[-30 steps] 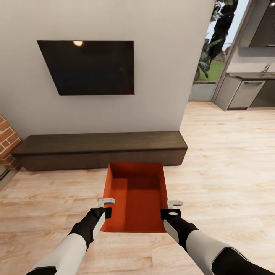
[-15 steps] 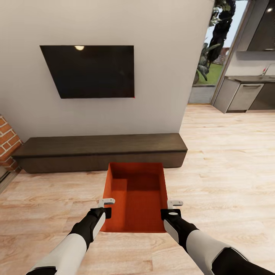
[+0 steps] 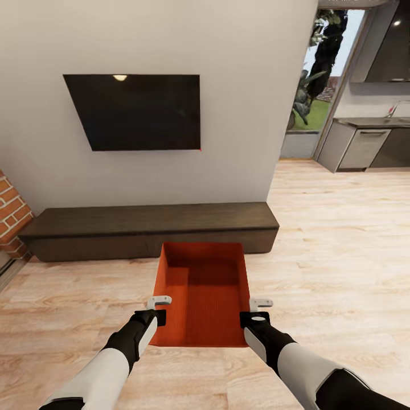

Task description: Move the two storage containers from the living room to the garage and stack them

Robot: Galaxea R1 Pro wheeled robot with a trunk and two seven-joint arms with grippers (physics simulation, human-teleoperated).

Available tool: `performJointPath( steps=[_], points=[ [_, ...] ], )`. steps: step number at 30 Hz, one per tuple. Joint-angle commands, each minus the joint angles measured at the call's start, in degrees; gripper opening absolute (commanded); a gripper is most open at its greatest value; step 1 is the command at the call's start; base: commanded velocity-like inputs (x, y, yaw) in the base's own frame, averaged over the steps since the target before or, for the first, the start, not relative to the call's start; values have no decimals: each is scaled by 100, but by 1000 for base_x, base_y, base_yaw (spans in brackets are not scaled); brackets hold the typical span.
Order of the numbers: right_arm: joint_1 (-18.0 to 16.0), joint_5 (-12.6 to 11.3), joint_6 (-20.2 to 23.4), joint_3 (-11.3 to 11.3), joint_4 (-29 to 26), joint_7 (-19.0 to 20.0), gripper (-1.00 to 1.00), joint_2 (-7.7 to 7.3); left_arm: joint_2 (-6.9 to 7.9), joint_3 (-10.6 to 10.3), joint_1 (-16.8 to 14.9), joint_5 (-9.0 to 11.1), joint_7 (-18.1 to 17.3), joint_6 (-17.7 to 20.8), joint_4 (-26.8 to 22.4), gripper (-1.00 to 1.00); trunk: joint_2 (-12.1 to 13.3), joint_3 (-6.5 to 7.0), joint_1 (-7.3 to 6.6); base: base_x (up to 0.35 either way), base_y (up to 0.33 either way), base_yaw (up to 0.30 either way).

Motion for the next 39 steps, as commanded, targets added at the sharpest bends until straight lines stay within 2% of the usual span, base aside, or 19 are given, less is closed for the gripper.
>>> performJointPath(
  steps=[1,39],
  points=[
    [-8,71,7,-103,-203,-8,-100,-4,-1,68,2,-174,34,63,-1,-100,-11,-3,3,0,0,0],
    [-9,71,7,-103,-203,-8,-100,-4,-1,68,2,-169,34,70,4,-100,-11,322,3,0,0,0]
  ],
)
